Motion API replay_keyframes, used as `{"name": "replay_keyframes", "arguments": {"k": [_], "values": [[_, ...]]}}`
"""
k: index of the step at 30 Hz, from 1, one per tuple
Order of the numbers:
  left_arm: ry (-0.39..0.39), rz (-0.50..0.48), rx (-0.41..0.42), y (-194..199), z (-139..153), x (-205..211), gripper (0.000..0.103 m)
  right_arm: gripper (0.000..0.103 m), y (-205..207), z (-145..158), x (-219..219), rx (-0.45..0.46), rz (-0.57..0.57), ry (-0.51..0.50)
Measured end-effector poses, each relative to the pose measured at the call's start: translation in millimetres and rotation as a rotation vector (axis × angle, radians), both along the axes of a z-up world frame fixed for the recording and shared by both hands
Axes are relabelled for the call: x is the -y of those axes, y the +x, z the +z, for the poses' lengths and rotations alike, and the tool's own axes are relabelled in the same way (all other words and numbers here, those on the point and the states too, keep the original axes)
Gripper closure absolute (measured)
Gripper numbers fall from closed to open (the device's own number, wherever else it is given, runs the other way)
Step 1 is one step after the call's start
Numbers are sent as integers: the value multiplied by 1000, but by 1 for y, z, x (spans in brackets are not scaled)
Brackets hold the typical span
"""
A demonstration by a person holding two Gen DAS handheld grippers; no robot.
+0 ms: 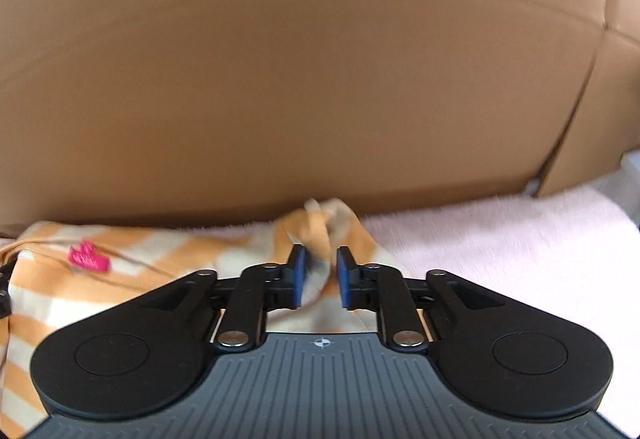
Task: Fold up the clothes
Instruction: 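Lay the shirt flat on the towel and open both grippers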
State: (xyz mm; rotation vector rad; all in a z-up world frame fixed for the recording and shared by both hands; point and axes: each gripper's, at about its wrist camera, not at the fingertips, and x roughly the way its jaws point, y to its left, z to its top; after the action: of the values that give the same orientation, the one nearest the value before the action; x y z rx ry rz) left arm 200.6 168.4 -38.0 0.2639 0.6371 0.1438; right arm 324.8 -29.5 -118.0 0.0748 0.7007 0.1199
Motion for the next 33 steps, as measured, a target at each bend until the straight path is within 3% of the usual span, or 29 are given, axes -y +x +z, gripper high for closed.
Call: {"name": "replay_keyframes", "arguments": {"k": [2,6,10,15,18,21,23,28,33], "values": [[-33,-10,24,-32,13,-13,19,67,-19,15,26,21,5,89],[-80,-70,113,-122,37,-29,10,61,-91,40,92,62,81,224],[-181,-161,147,-194,52,-44,7,57,-183,36,155,84,168,198],[-326,-237,117,-285,23,-12,7,57,-276,12,189,17,249,148],[-422,-266,100,-299,9,0,7,57,-268,0,191,-27,242,173],[-395,-263,71,-290,-5,13,9,57,-272,-8,196,-42,201,233],[-359,-216,63,-289,-11,14,11,57,-275,-9,205,-44,133,282],[-477,-112,66,-283,-22,-21,7,57,-265,-8,232,8,-57,409],[-452,-29,102,-274,-27,-45,9,66,-227,-13,203,22,-52,236]]}}
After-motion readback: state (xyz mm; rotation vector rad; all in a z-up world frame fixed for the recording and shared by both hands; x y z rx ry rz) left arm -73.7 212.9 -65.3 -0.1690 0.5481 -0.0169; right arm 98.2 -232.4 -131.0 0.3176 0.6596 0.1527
